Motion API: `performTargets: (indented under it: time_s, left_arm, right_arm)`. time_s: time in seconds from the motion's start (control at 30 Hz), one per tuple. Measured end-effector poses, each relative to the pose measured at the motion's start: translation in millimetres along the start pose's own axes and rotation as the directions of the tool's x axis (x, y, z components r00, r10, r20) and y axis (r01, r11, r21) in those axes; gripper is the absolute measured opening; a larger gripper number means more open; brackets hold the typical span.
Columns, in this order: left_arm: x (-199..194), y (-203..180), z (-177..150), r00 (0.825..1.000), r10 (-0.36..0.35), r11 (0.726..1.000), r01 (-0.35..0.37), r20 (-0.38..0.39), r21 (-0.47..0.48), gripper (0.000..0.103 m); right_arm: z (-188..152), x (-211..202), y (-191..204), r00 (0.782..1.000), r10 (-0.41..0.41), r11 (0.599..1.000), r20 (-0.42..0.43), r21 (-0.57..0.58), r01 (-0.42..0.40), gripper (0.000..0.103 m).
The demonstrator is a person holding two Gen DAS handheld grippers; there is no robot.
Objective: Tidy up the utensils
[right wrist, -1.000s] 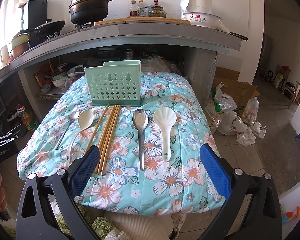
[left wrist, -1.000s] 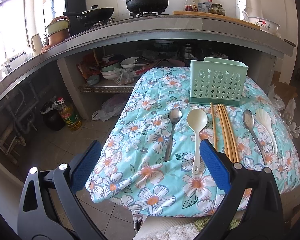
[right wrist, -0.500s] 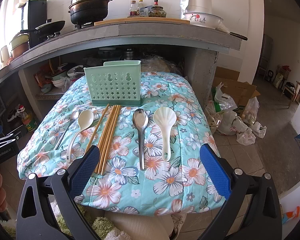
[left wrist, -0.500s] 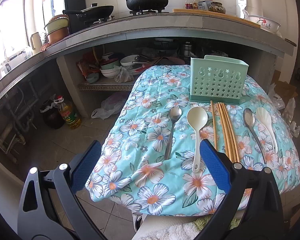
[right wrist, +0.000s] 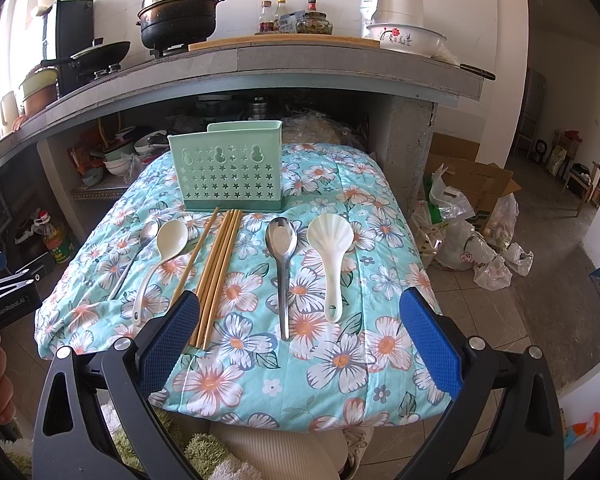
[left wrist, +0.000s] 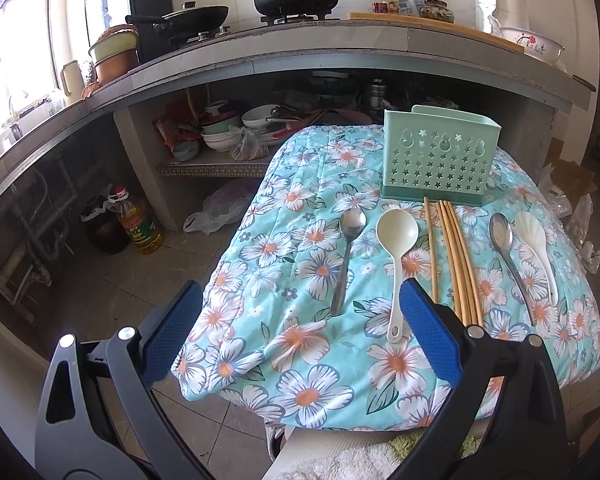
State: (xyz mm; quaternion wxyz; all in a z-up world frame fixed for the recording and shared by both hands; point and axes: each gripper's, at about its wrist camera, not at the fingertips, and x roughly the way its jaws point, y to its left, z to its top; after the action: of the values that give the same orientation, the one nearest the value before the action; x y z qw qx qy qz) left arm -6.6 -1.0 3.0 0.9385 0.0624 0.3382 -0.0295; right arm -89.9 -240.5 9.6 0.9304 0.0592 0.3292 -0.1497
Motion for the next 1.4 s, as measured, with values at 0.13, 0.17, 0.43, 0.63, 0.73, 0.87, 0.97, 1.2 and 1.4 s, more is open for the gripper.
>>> performTargets:
  time_s: [0.13,0.17,0.43,0.63,0.73,0.87,0.97,1.2,1.4]
  left_arm:
    - [0.6,0.4,-0.2,1.0,0.001,1.0,-0.001,-0.003,-0.001,0.095]
    - [0.7,0.4,-0.3,1.0,0.001,1.0,-0.001,-0.002,0.0,0.095]
    - [1.4,1.0,-0.5,1.0,0.001,1.0,-0.001,-0.003,-0.001,0.095]
    - [2.7,2.4,-1.5,1.0,0.0,1.0,0.0,-0.008,-0.003,0.095]
    - [3.1,3.3,-1.8,1.0,0.001,1.0,-0.001,-0.01,-0.003,0.095]
    - [3.6,6.4,-0.8,1.0,0.01,1.0,-0.01,-0.007,-0.007,0.095]
    - [4.1,8.2,0.2,1.0,0.014,1.0,-0.014,-0.008,-0.01,0.095]
    - [10.8,7.7,1.2,1.0,0.008,1.0,-0.008,-0.026,-0.004,0.095]
    - [32.9,9.9,1.1,0.998,-0.006,1.0,0.006,-0.057,0.009,0.095]
  right_arm:
    - [0.1,0.1,-0.1,1.0,0.0,1.0,0.001,0.001,0.0,0.098]
    - [0.1,0.3,-0.1,1.0,0.0,1.0,0.001,0.0,0.0,0.098]
    - [0.5,-0.4,0.4,1.0,0.0,1.0,0.001,0.0,0.0,0.098]
    - [0.7,-1.1,1.4,1.0,0.001,1.0,0.001,0.0,-0.001,0.098]
    - [-0.8,-1.9,2.7,1.0,0.003,1.0,-0.001,-0.001,-0.003,0.098]
    - [0.3,1.7,5.9,1.0,0.008,1.0,-0.003,-0.002,-0.008,0.098]
    - [1.1,3.2,6.2,1.0,0.014,1.0,-0.005,0.0,-0.014,0.098]
    - [1.0,9.6,6.1,1.0,0.008,1.0,-0.013,0.007,-0.008,0.098]
    - [5.5,20.7,6.7,0.999,-0.037,0.999,0.006,-0.036,0.037,0.098]
